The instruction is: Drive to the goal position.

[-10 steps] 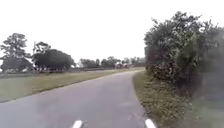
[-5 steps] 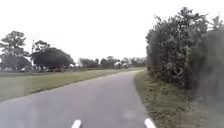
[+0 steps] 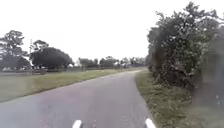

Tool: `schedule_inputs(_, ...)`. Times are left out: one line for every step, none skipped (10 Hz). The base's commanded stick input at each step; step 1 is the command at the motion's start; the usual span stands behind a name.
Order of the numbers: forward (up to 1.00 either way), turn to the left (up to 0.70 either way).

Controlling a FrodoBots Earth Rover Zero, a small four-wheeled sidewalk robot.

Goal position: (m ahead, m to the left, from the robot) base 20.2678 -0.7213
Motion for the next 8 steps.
schedule_inputs(0.85, 0.0)
schedule_inputs(0.85, 0.0)
schedule_inputs(0.85, 0.0)
schedule_inputs(0.85, 0.0)
schedule_inputs(0.85, 0.0)
schedule_inputs(0.85, 0.0)
schedule_inputs(0.85, 0.0)
schedule_inputs(0.85, 0.0)
